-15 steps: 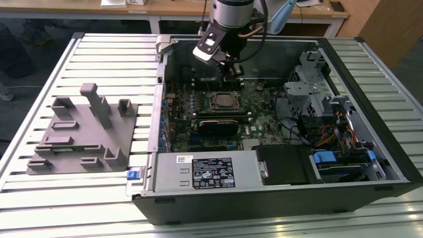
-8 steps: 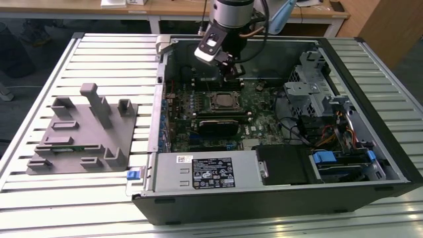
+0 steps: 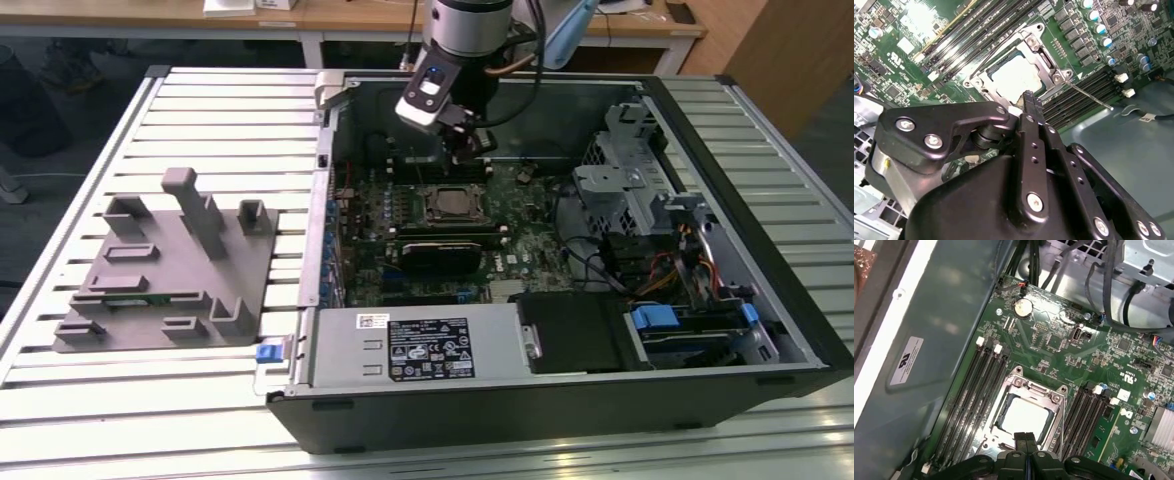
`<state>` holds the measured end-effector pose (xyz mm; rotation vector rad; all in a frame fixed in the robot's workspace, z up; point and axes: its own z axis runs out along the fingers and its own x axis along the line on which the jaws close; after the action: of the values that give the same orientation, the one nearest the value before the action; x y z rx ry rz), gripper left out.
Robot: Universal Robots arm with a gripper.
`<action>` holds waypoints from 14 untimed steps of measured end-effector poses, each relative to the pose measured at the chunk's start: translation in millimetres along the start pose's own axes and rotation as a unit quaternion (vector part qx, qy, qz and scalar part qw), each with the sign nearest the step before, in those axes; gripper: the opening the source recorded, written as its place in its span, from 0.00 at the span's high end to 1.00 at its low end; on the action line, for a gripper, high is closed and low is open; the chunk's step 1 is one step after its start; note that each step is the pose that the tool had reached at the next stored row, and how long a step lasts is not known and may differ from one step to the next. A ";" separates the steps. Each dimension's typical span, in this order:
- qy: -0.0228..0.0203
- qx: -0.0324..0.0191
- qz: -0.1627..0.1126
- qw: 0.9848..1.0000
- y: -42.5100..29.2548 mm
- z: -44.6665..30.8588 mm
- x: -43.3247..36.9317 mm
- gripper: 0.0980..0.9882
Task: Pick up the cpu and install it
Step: 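Install the first cpu locking lever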
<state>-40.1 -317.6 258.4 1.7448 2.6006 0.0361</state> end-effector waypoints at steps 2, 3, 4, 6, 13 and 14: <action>0.000 0.000 -0.005 1.000 0.0 0.0 0.0 0.99; 0.000 0.000 -0.008 1.000 0.0 0.0 0.0 0.99; 0.000 0.000 -0.011 1.000 0.0 0.0 0.0 0.99; 0.000 0.000 -0.016 1.000 0.0 0.0 0.0 0.99; 0.001 0.000 -0.034 0.999 0.0 0.0 0.0 0.99; 0.001 0.000 -0.036 0.999 0.0 0.0 0.0 0.99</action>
<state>-40.1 -317.6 258.5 1.6506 2.6624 0.0366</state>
